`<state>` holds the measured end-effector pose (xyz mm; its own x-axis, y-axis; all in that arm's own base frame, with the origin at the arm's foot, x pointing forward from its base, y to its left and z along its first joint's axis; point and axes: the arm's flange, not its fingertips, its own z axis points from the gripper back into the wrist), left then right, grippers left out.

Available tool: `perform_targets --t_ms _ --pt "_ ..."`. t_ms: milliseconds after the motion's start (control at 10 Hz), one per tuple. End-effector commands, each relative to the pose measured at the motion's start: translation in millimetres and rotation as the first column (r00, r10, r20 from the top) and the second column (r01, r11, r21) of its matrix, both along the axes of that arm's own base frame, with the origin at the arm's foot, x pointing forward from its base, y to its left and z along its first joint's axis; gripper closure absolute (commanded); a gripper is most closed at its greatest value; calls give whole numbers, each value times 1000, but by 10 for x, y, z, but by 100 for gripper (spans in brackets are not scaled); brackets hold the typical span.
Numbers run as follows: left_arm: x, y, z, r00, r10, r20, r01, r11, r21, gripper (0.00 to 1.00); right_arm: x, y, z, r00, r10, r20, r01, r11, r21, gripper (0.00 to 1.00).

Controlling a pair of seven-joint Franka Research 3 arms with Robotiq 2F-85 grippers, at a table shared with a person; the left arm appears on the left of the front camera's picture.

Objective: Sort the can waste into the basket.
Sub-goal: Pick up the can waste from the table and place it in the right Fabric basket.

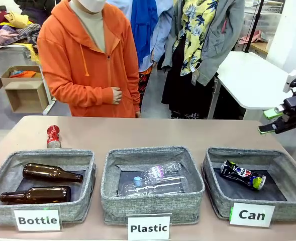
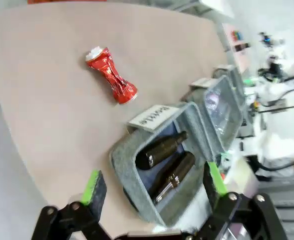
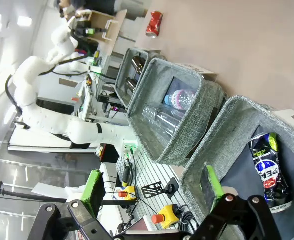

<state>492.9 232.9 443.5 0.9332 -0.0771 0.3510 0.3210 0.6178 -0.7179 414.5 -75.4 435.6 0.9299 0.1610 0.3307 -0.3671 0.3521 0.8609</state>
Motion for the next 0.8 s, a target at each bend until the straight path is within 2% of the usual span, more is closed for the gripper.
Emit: perform_targets --t_ms 0,400,500,600,700 --pt "197 -689 107 998 5 -62 8 979 202 0 -16 -5 10 1000 7 17 -7 1000 0 0" --pt "846 -1584 -124 983 57 -174 25 901 434 0 -16 -5 10 1000 7 17 -7 1000 0 0" --pt "955 -1751 -226 980 82 -179 16 875 484 0 -16 -5 10 1000 7 17 -7 1000 0 0" --pt "1032 -1893 -332 979 62 -195 49 855 516 0 -16 -5 10 1000 7 17 -7 1000 0 0" --pt "1130 -1967 -448 979 88 -182 28 833 552 0 -16 -5 10 1000 7 17 -7 1000 0 0"
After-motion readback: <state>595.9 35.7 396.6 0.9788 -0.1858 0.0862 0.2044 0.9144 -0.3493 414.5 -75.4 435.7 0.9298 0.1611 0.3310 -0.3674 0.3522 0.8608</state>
